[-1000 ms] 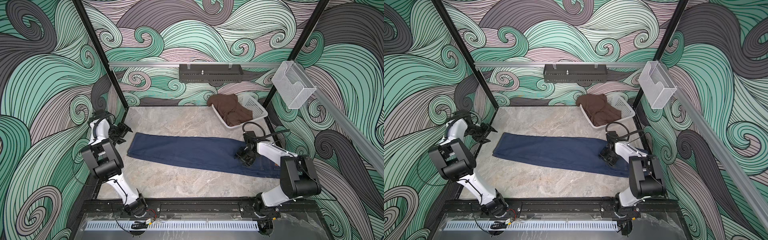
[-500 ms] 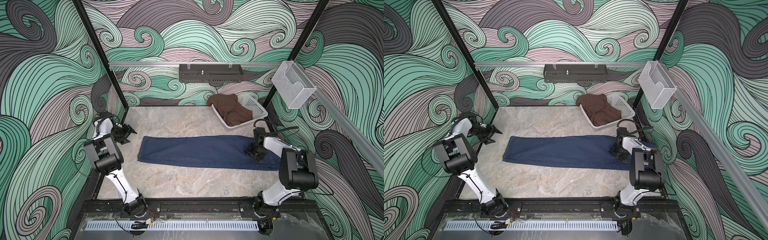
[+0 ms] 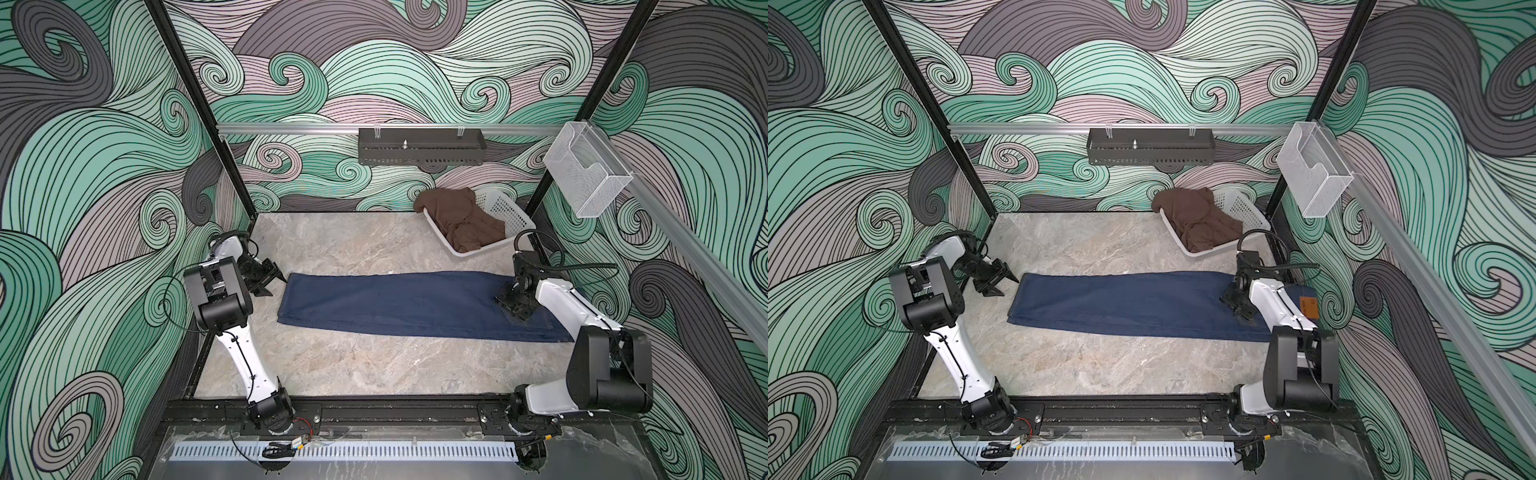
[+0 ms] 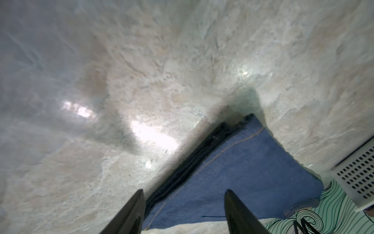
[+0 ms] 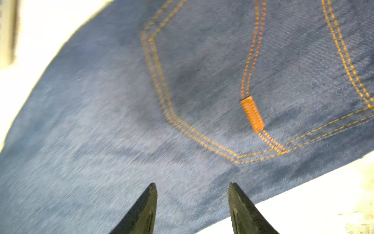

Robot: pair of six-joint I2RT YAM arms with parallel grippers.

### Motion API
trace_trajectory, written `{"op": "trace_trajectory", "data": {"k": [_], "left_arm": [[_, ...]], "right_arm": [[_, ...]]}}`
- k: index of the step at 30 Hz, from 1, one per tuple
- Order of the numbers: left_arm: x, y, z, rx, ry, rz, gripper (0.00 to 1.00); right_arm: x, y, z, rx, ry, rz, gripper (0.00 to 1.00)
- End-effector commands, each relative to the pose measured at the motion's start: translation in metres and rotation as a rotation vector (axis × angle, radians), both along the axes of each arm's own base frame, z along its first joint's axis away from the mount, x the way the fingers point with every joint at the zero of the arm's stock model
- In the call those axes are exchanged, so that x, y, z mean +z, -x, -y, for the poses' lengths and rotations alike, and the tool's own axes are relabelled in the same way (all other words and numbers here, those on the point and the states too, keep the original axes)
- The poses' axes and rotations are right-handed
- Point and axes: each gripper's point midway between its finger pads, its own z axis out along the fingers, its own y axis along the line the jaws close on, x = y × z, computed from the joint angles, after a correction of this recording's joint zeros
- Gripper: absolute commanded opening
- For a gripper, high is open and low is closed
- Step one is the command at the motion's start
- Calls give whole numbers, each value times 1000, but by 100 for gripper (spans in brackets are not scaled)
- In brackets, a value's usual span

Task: Fold and stack the trousers
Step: Move the trousers to the center of the table, then fold the trousers at the center of the table.

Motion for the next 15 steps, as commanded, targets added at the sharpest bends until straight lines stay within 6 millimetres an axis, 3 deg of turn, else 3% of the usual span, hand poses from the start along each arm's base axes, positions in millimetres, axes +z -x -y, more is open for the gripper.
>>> {"op": "trace_trajectory", "data": {"k": [1,15], "left_arm": [[-8,17,1,-70,-59,-91,64],[-38,25,36,-172,-5,-148,62]], "right_arm": [[1,11,-8,16,-16,-20,57],[-3,19,-19,26,-49,-13,57]]}}
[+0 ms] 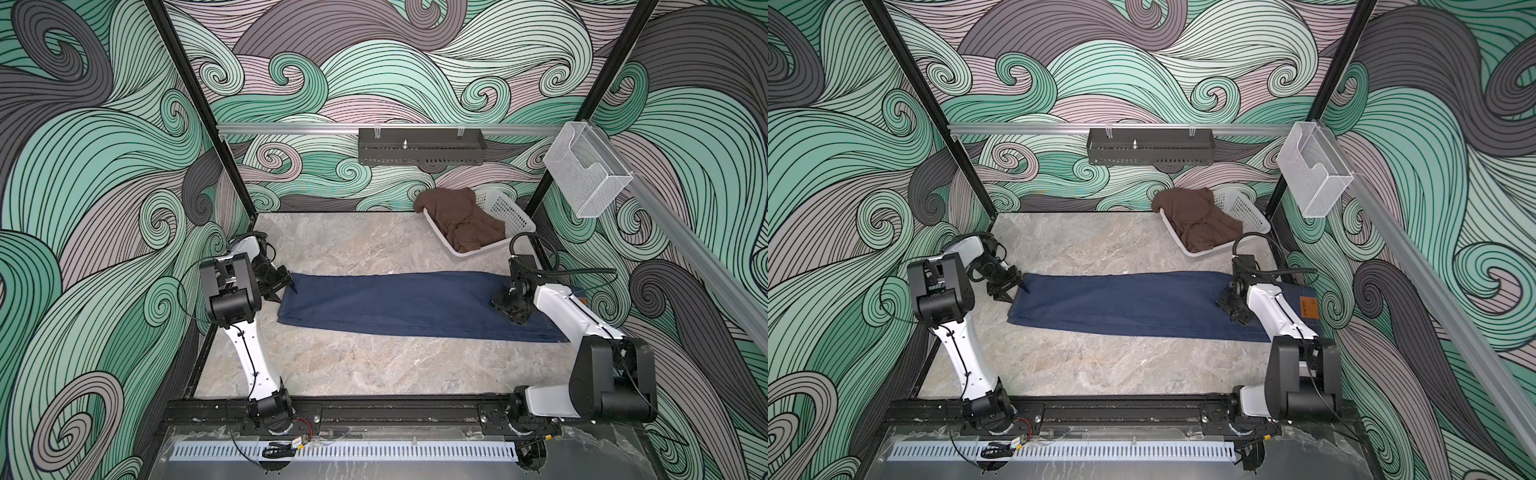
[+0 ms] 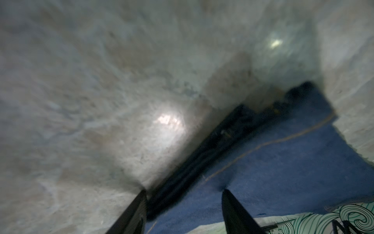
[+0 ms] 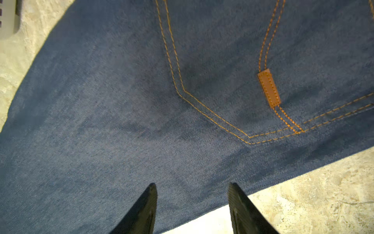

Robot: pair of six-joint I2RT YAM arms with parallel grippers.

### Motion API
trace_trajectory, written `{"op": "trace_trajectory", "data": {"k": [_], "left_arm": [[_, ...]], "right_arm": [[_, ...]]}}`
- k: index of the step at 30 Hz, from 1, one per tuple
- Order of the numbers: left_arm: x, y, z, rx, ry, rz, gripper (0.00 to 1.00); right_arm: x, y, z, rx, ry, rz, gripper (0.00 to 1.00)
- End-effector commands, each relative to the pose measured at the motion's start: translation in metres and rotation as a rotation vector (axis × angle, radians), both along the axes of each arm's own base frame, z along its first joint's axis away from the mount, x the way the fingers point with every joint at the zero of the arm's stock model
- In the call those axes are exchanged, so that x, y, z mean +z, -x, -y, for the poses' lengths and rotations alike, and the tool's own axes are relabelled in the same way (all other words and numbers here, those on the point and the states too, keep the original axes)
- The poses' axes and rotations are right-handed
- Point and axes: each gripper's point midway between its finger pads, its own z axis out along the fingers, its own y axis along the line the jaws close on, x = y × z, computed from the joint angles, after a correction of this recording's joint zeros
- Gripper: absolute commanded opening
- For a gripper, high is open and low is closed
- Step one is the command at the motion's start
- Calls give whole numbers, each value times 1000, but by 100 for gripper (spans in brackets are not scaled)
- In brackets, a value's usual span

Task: Fold and stack the trousers
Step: Fold the trousers at the center of the table.

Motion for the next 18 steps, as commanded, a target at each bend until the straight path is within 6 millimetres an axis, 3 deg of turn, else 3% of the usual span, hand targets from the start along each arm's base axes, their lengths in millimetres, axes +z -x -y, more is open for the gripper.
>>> {"op": "trace_trajectory", "data": {"k": [1,4,9,18], "left_arm": [[-12,11,8,-30,20,-46,62],[-14,16,13,-39,23,-58,59],[-14,21,20,-57,4,-64,39],[-16,23,28,-89,-32,-73,15]], "right_arm": [[1,5,-4,1,-14,-3,57],[1,8,-5,1,-20,0,57],[2,11,-6,5,-21,12,57],[8,15,-6,5,-22,31,57]]}}
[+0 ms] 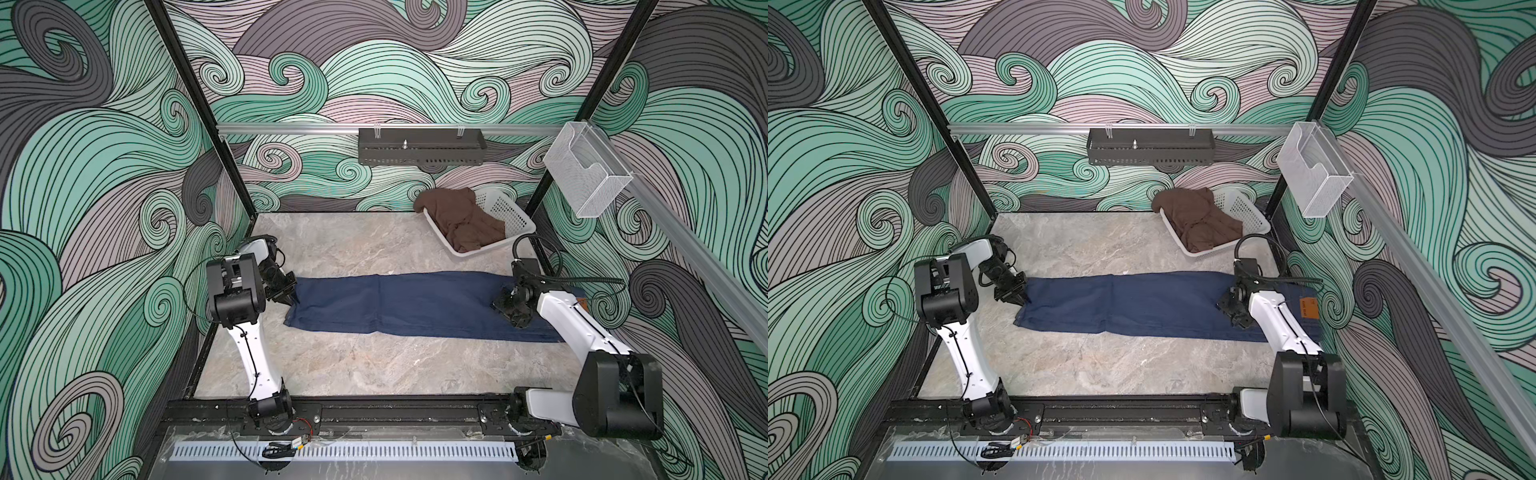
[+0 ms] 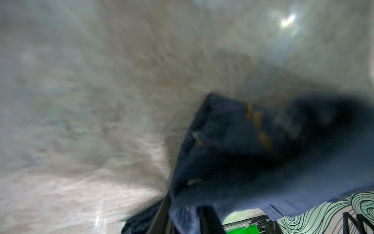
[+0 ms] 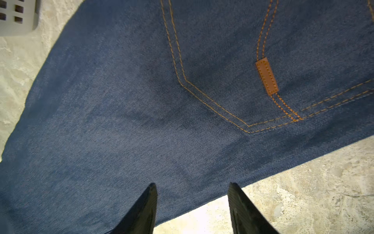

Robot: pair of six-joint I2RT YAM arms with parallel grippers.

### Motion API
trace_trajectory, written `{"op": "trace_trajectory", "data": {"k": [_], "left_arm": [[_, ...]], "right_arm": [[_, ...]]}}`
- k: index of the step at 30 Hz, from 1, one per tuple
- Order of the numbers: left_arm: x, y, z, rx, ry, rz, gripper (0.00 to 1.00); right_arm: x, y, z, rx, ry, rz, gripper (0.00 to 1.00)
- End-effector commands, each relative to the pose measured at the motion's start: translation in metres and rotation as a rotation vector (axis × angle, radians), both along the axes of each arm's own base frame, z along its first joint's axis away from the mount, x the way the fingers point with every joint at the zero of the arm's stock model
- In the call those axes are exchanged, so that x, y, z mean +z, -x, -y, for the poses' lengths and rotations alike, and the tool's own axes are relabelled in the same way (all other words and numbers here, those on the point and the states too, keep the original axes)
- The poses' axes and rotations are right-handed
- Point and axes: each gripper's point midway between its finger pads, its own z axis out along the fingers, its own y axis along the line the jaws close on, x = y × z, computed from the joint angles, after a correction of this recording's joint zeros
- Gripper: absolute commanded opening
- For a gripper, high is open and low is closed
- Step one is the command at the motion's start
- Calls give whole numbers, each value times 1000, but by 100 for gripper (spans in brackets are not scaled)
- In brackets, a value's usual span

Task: Fold and stack the trousers
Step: Fold the trousers at the center of the table.

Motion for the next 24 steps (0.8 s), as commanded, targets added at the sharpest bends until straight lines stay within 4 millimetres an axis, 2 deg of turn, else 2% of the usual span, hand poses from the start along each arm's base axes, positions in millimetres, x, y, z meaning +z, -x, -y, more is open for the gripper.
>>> {"op": "trace_trajectory", "data": {"k": [1,4,7,12,16,24], "left_arm": [[-10,2,-1,-22,-45,-10,12],[-9,1,-2,-26,-63,-5,0],[2,-4,-6,-27,-92,33,0],[41,-17,-27,-13,-202,124,0],[67,-16,-56,24,-308,152,0],[111,2,-130,158,-537,160,0]], "right_arm": [[-1,7,-2,4,-3,-9,57],[0,7,-3,3,-7,-7,57],[3,7,-4,4,-12,-4,57],[11,7,-6,11,-23,19,57],[19,8,-8,20,-33,35,58],[27,11,-14,39,-56,52,64]]}}
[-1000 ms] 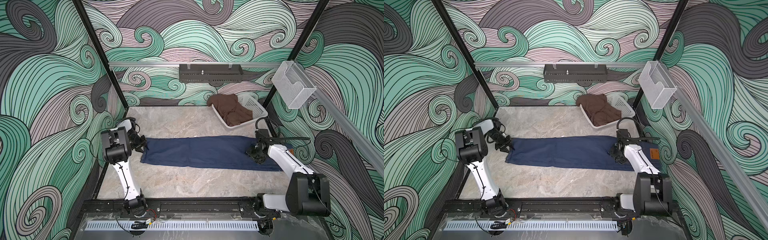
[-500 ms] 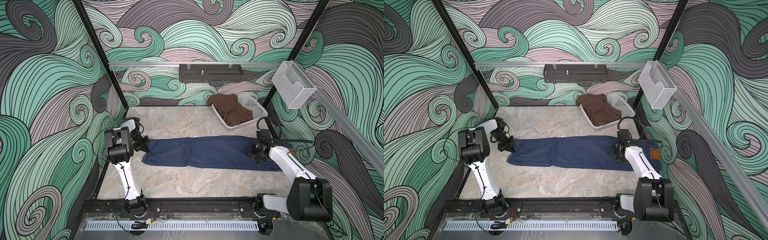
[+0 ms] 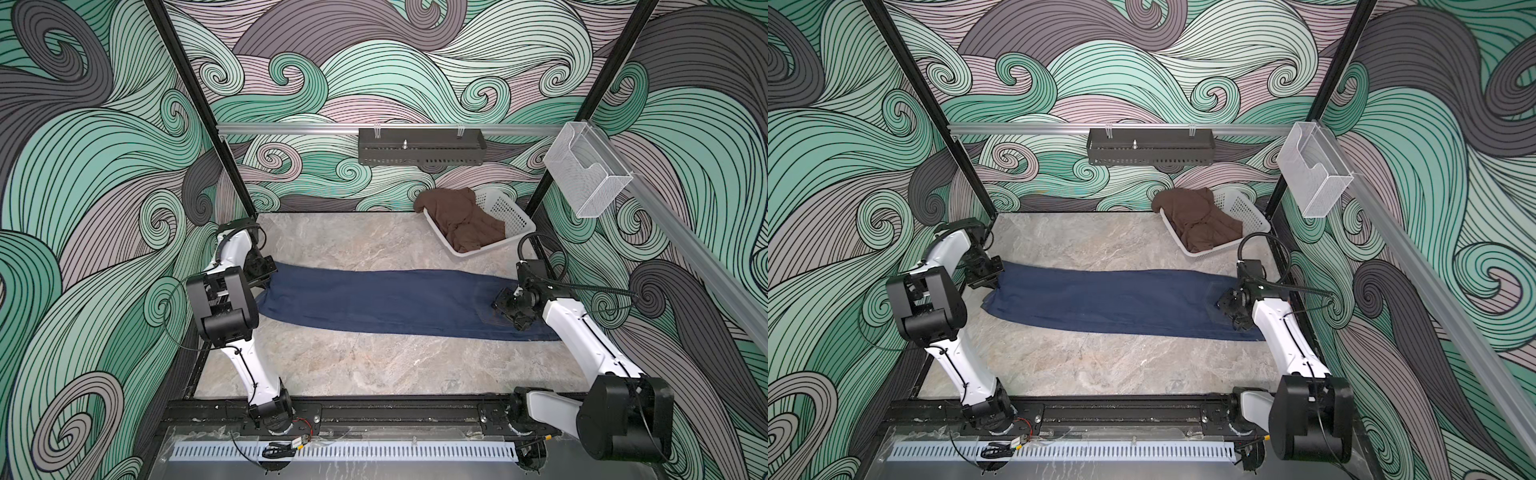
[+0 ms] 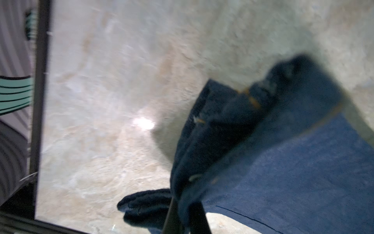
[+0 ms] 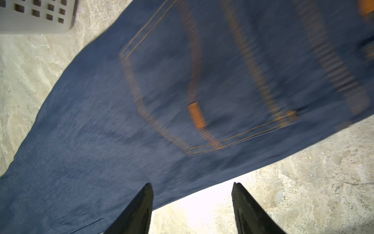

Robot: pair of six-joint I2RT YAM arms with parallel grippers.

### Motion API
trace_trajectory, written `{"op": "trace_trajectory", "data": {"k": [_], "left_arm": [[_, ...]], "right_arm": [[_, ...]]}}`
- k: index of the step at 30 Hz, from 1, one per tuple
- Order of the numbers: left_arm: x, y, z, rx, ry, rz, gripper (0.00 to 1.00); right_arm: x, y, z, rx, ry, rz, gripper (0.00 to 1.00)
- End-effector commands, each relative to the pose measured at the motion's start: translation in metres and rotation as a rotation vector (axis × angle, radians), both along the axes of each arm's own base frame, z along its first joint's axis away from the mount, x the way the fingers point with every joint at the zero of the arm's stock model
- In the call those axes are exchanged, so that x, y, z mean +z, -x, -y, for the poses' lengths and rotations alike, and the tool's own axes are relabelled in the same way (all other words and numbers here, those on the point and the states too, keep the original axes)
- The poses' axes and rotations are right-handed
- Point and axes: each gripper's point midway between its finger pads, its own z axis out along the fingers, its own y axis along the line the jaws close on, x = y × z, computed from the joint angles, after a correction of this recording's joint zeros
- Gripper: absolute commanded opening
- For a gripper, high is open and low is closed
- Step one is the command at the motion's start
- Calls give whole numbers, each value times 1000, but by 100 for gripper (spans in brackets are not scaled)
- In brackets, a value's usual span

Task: Fold and stack the trousers
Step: Fold the trousers at the center of the table.

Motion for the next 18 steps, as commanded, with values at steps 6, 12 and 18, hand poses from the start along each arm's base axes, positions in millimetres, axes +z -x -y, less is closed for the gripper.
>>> {"op": "trace_trajectory", "data": {"k": [6,12,18], "left_arm": [[53,24,-72,140,-223,-19,0],[67,14,-66,96,-197,-4,0],[71,5,-11,-17,-9,57,0]], "right_arm": [[2,2,-5,36,-5,-20,64],[-8,0,-4,60,9,-61,64],[-20,-10,-8,83,-16,-80,58]]}}
